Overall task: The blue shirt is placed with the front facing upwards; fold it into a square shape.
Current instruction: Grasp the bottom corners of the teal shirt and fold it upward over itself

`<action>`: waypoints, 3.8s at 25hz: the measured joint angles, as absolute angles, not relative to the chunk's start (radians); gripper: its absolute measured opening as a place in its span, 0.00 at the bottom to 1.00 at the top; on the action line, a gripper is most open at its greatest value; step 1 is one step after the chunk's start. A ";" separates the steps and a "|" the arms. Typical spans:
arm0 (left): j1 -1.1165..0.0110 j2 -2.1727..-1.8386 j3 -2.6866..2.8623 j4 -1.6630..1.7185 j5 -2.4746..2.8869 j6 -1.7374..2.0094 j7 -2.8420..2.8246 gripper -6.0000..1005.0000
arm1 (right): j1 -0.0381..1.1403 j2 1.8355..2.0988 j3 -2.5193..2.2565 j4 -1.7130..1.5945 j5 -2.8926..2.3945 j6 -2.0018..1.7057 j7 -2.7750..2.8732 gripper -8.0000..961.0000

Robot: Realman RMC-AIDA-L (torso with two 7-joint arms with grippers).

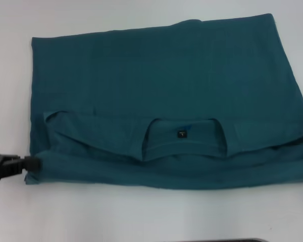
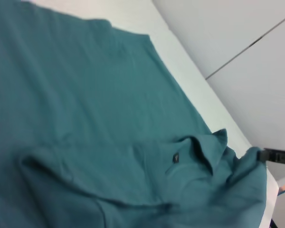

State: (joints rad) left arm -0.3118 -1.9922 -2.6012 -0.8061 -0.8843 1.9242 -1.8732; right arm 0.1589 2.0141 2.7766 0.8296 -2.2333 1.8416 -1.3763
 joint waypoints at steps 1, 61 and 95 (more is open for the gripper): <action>-0.321 -1.989 -2.605 -0.807 -0.884 1.925 -1.874 0.01 | 0.170 2.010 2.777 0.831 -2.233 1.840 -1.369 0.05; -0.728 -2.086 -2.533 -0.692 -0.888 0.912 -1.994 0.01 | 0.674 2.012 2.617 0.541 -2.073 0.911 -1.527 0.12; -0.757 -2.118 -2.498 -0.614 -0.884 0.718 -1.981 0.02 | 0.724 2.026 2.499 0.493 -2.069 0.715 -1.549 0.16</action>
